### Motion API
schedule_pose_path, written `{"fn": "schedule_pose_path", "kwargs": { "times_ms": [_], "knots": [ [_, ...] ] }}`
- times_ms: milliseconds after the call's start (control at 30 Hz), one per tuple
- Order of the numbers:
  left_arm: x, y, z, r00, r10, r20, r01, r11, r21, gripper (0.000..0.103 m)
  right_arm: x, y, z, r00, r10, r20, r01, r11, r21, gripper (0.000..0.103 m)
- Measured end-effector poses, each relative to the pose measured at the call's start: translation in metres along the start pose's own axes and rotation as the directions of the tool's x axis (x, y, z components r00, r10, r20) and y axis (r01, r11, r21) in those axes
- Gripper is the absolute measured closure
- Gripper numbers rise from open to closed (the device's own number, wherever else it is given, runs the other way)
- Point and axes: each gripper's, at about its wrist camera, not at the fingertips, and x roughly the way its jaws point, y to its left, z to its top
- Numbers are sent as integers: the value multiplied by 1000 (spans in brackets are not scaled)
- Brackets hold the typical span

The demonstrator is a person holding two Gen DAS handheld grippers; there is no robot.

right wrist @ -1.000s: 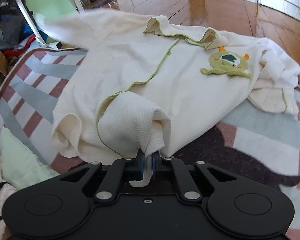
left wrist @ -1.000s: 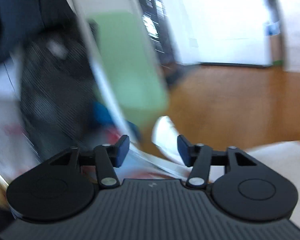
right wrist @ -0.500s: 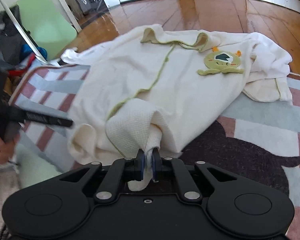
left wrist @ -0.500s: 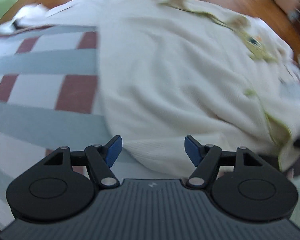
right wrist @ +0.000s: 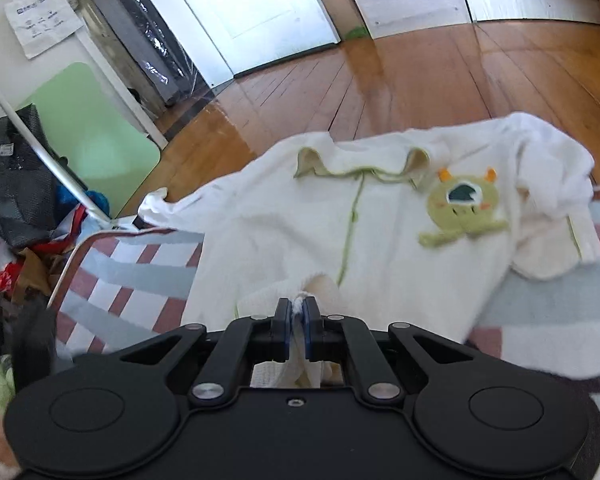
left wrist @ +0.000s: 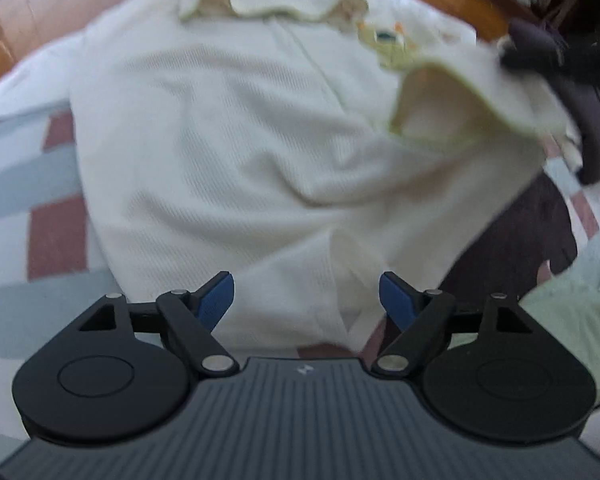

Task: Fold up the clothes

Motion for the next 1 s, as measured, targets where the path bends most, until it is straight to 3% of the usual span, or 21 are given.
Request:
{"fn": "schedule_pose_path", "kwargs": {
  "times_ms": [33, 100, 167, 200, 267, 300, 333, 400, 500, 600, 667, 700, 733, 800, 833, 933, 967, 1000],
  "knots": [
    [5, 0, -2, 1000, 19, -20, -19, 1000, -8, 42, 6, 3, 4, 1000, 7, -4, -7, 1000, 4, 94],
    [14, 7, -2, 990, 135, -50, -137, 990, -39, 79, 17, 8, 10, 999, 47, 5, -47, 999, 8, 93],
    [7, 31, 1, 991, 131, -15, -132, 977, -170, 90, 23, 13, 13, 995, 98, 28, -99, 995, 13, 87],
    [3, 45, 2, 991, 137, 6, -132, 959, -253, 91, 18, 13, 11, 990, 128, 53, -129, 991, 20, 85],
    [-1, 60, 0, 978, 209, 11, -195, 929, -314, 91, 9, 14, 8, 980, 170, 105, -174, 984, 31, 51],
    [-2, 64, -2, 966, 258, 1, -244, 917, -315, 94, 4, 12, 4, 980, 151, 126, -157, 987, 33, 48],
    [-3, 67, -3, 952, 306, -10, -293, 902, -316, 94, -1, 8, -2, 983, 120, 141, -126, 991, 34, 48],
    [-3, 69, -7, 944, 329, -22, -318, 894, -314, 94, -4, -2, -11, 992, 53, 117, -57, 998, 28, 48],
    [-5, 70, -8, 954, 300, -13, -286, 896, -340, 94, -9, -22, -30, 998, -24, 63, 23, 999, 26, 48],
    [-3, 68, -5, 959, 281, -32, -276, 908, -314, 92, -13, -38, -51, 998, -49, -38, 50, 999, 18, 50],
    [-3, 68, -7, 968, 249, -42, -249, 914, -320, 87, -10, -43, -65, 991, -29, -130, 31, 999, 18, 49],
    [-5, 68, -9, 970, 237, -45, -239, 913, -330, 80, -8, -46, -72, 984, -12, -179, 16, 1000, 21, 49],
    [-6, 69, -10, 972, 228, -48, -231, 911, -341, 70, -5, -49, -78, 976, 7, -216, 2, 999, 45, 46],
    [-6, 72, -11, 978, 203, -51, -208, 910, -359, 60, 5, -58, -89, 965, 53, -258, -16, 990, 142, 32],
    [-6, 72, -12, 983, 177, -47, -182, 910, -373, 60, 10, -62, -93, 961, 74, -265, -24, 982, 187, 25],
    [-7, 74, -15, 995, 91, -29, -95, 903, -418, 65, 23, -58, -101, 945, 157, -286, -91, 969, 229, 24],
    [-10, 70, -16, 996, 84, -8, -80, 912, -404, 65, 27, -55, -103, 937, 186, -296, -117, 964, 238, 26],
    [-13, 63, -15, 994, 104, 14, -92, 928, -360, 73, 33, -50, -103, 926, 208, -313, -137, 962, 234, 34]
  ]
}}
